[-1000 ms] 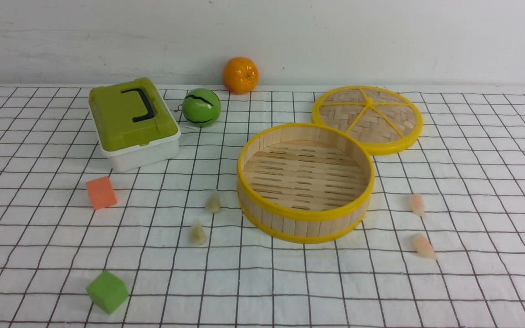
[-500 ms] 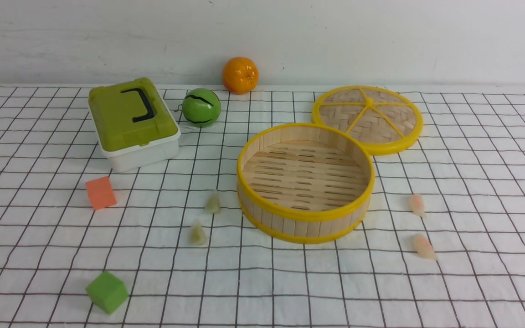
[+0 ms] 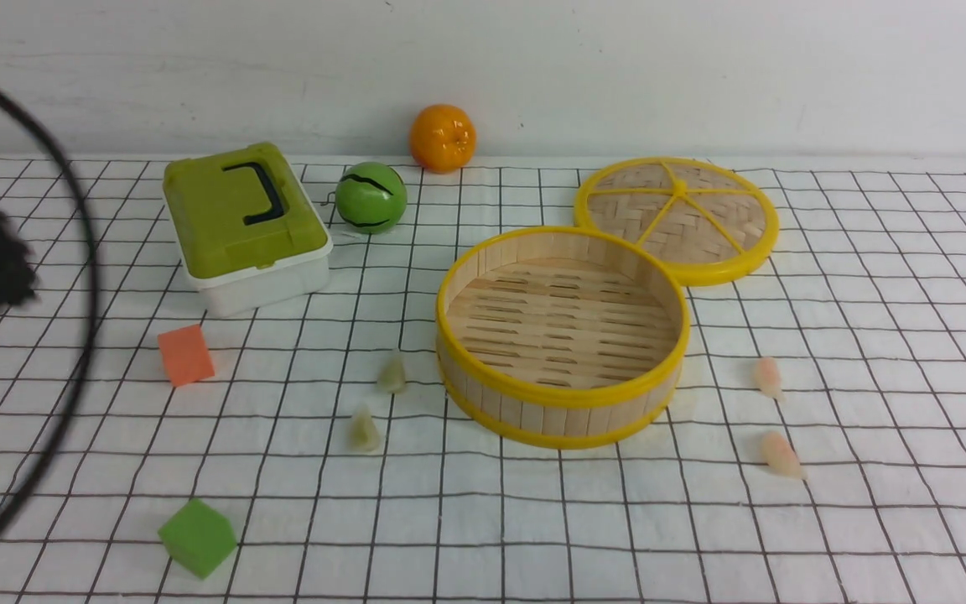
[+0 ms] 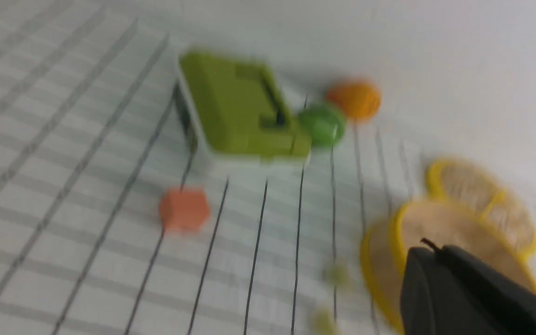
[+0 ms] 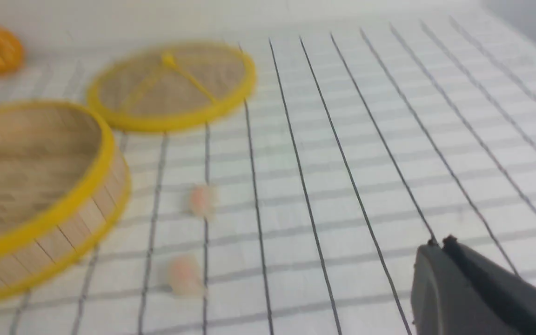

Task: Put the dumplings into the steamer on the table with the white tablecloth.
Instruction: 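Reach for and grasp a dumpling on the table with the left gripper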

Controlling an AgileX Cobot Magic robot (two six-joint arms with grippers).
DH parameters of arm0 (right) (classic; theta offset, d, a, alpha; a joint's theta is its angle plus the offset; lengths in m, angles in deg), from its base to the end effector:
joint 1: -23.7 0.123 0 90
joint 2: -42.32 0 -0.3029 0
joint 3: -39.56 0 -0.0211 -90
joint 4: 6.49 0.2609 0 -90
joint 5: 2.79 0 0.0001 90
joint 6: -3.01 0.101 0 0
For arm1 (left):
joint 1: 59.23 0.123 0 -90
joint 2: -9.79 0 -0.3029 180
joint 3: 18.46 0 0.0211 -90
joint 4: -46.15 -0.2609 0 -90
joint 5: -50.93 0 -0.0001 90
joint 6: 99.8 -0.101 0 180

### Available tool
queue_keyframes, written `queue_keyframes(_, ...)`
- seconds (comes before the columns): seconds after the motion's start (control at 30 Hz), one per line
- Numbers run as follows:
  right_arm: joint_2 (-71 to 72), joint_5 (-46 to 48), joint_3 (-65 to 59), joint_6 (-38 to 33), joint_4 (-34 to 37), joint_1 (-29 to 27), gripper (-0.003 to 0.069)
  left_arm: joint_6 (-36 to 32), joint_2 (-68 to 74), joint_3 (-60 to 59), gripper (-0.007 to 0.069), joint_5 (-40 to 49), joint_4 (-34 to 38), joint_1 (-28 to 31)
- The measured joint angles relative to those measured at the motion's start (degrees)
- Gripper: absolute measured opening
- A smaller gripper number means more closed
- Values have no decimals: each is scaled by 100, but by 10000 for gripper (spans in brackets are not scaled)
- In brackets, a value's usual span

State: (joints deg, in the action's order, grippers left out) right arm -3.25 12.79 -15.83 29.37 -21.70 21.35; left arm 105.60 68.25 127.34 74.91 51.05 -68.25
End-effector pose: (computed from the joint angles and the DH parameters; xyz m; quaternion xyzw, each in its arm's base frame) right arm 0.1382 -0.0128 0.2661 0.1221 0.8390 0.0133 0.5301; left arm 0.1905 -0.0338 0.3449 -0.1450 0.8381 -0.1890 0.4908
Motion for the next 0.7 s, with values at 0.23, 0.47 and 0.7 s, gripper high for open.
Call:
queue_keyframes(0.23,-1177,1796,950,-1597,812,988,-8,-1190,2125,1014,-13,1295,446,-1160)
queue_keyframes(0.47,-2471,1878,1075,-2882,1897,2092,-8,-1341,4089,2343,71,1613,492,-1374)
queue_keyframes(0.7,-2637,1878,1190,-2992,2083,2392,-4,-1358,5311,3007,323,1539,479,-1374)
